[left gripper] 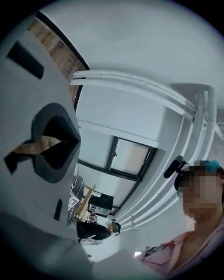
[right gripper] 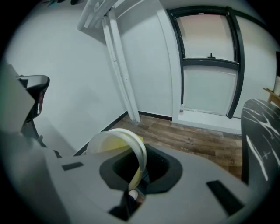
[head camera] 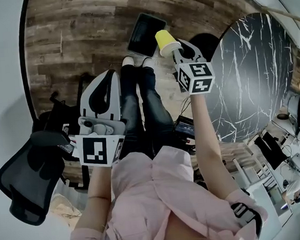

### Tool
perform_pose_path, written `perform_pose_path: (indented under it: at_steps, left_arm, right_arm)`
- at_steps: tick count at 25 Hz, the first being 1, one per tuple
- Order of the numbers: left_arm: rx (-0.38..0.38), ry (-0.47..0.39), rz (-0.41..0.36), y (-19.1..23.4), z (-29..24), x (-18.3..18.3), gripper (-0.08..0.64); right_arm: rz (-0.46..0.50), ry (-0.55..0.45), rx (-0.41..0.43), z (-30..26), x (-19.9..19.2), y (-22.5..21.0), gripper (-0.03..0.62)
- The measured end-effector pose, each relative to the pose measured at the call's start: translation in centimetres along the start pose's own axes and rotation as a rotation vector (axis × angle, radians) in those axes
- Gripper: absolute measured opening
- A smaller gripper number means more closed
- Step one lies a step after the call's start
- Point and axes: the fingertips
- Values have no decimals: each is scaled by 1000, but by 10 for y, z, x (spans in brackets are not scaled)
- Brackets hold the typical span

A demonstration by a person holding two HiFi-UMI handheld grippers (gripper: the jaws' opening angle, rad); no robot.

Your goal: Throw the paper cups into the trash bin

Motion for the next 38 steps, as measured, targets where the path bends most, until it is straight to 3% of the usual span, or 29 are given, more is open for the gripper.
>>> perform_pose_path:
  at_steps: [7,14,23,38]
  left_arm:
    - [46,-12,30,12,-9,-28,15]
    - [40,16,92,16,-25,-60,15]
    - [12,11,113,32,-68,-78,15]
    - [43,2,110,86,-115,-133,15]
  right_arm:
    - [40,35,-6,-47,-20,-4,40]
    - [76,95,-66,-95,-48,-17,40]
    - [74,166,-112,-153,-84,-35,40]
    - [172,271,-91,-266,-139,-47,40]
Point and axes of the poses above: the fingertips, and each gripper's own axes: z backward along the fingers, y to its left, x out of its top, and after that the axes turned 9 degrees about y, right-handed
